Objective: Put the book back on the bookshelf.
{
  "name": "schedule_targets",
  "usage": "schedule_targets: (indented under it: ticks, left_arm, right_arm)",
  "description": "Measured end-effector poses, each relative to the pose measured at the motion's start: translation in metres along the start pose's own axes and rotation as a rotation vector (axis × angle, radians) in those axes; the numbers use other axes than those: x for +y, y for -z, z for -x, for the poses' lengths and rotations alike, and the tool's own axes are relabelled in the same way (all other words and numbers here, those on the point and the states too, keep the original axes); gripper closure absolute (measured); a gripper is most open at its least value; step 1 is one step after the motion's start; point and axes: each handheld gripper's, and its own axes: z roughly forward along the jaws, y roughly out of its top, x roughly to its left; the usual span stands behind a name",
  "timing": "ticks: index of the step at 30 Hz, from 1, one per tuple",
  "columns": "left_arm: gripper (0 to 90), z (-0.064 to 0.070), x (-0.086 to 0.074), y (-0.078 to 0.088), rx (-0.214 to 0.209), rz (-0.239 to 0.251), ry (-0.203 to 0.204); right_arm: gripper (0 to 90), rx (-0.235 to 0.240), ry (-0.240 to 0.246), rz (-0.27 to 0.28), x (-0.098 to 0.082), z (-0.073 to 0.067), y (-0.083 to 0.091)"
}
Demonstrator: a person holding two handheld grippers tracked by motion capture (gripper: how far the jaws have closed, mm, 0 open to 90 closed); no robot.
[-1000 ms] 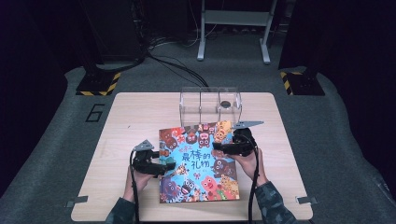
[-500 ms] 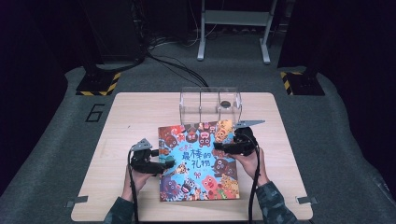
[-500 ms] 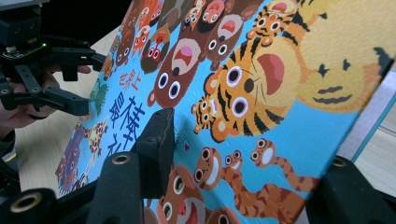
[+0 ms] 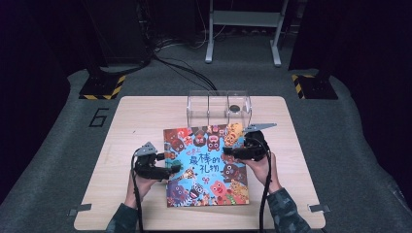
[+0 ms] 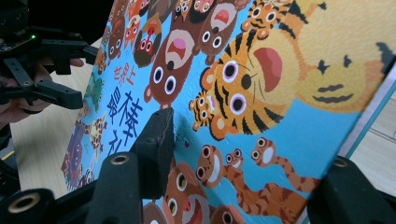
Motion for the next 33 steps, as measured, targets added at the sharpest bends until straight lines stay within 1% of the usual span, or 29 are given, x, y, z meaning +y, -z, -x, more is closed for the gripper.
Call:
schedule_targets:
  ticks: [5, 8, 9, 11, 13, 14, 15, 19, 22, 26, 27, 29, 30, 31, 33]
  left_arm:
    - [18.0, 0.001, 0.002, 0.002, 0.003, 0.004, -0.006]
    - [19.1, 0.002, 0.004, 0.004, 0.017, 0.019, -0.020]
    - [19.8, 0.003, 0.005, 0.005, 0.020, 0.014, -0.025]
    - [20.8, 0.004, 0.008, 0.007, 0.033, 0.017, -0.033]
    - [22.6, 0.005, 0.010, 0.008, 0.054, 0.013, -0.043]
    - [23.6, 0.005, 0.012, 0.009, 0.057, 0.007, -0.051]
    - [24.9, 0.005, 0.013, 0.010, 0.063, 0.010, -0.051]
    - [27.8, 0.004, 0.017, 0.015, 0.062, 0.029, -0.063]
    - [29.4, 0.004, 0.018, 0.015, 0.066, 0.035, -0.061]
    - [30.0, 0.005, 0.018, 0.015, 0.068, 0.034, -0.064]
    - [30.6, 0.005, 0.018, 0.015, 0.068, 0.032, -0.058]
    - [31.2, 0.004, 0.018, 0.015, 0.077, 0.042, -0.065]
    - [31.5, 0.004, 0.018, 0.015, 0.083, 0.046, -0.063]
    - [32.0, 0.005, 0.018, 0.015, 0.088, 0.061, -0.056]
    - [33.9, 0.005, 0.019, 0.016, 0.093, 0.064, -0.072]
  right_arm:
    - [45.9, -0.006, -0.004, -0.007, 0.000, 0.000, 0.000]
    - [45.4, -0.009, -0.002, -0.008, 0.000, 0.000, 0.000]
    - [44.9, -0.011, 0.000, -0.010, 0.000, 0.000, 0.000]
    - [44.9, -0.012, 0.002, -0.009, 0.001, -0.001, 0.000]
    - [44.9, -0.016, 0.021, 0.003, 0.003, -0.002, 0.000]
    - [44.9, -0.019, 0.016, -0.001, 0.004, -0.003, 0.001]
    - [45.0, -0.017, 0.024, 0.004, 0.005, -0.003, 0.000]
    - [44.9, -0.024, 0.031, -0.004, 0.008, -0.002, 0.000]
    - [45.0, -0.027, 0.035, -0.002, 0.008, -0.005, 0.002]
    - [45.0, -0.026, 0.042, 0.000, 0.008, -0.004, 0.002]
    - [45.0, -0.027, 0.036, -0.002, 0.008, -0.004, 0.002]
    - [44.9, -0.029, 0.043, 0.000, 0.009, -0.004, 0.002]
    - [45.0, -0.028, 0.042, 0.001, 0.009, -0.004, 0.002]
    - [44.9, -0.031, 0.041, 0.005, 0.009, -0.005, 0.002]
    - [44.9, -0.035, 0.052, 0.003, 0.010, -0.005, 0.002]
